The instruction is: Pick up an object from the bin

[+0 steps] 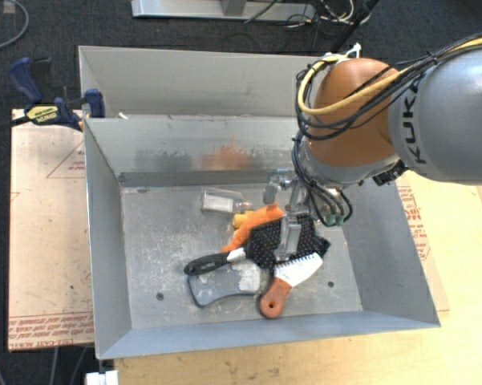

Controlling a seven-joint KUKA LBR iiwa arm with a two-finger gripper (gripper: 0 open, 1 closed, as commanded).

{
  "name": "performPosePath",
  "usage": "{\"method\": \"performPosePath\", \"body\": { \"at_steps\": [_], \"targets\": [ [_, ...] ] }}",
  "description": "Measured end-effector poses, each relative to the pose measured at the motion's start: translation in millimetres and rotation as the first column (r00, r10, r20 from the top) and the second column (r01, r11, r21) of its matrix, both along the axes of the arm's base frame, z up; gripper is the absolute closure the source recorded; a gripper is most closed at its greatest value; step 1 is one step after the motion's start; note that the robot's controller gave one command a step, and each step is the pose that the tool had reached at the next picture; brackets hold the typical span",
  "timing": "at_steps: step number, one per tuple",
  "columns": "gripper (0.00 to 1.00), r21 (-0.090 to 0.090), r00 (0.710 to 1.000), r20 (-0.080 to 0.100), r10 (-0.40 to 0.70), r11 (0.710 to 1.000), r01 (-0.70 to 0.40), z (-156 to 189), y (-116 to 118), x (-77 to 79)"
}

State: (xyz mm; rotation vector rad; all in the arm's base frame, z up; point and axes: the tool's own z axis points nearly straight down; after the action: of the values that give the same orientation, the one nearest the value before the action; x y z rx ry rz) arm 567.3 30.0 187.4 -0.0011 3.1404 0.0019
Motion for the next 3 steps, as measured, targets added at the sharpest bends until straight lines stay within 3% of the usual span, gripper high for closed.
{"method": "performPosePath", "body": {
  "at_steps": [1,2,3],
  "targets": [
    [0.00,0.000,0.995,0.003,0.096,0.995,-0.096,-42,-12,20.8],
    [0.00,0.005,0.957,0.009,0.291,0.957,-0.291,-98,-22,49.6],
    [0.00,-0.002,0.960,0.020,0.280,0.960,-0.280,-99,-23,47.8]
  ]
}}
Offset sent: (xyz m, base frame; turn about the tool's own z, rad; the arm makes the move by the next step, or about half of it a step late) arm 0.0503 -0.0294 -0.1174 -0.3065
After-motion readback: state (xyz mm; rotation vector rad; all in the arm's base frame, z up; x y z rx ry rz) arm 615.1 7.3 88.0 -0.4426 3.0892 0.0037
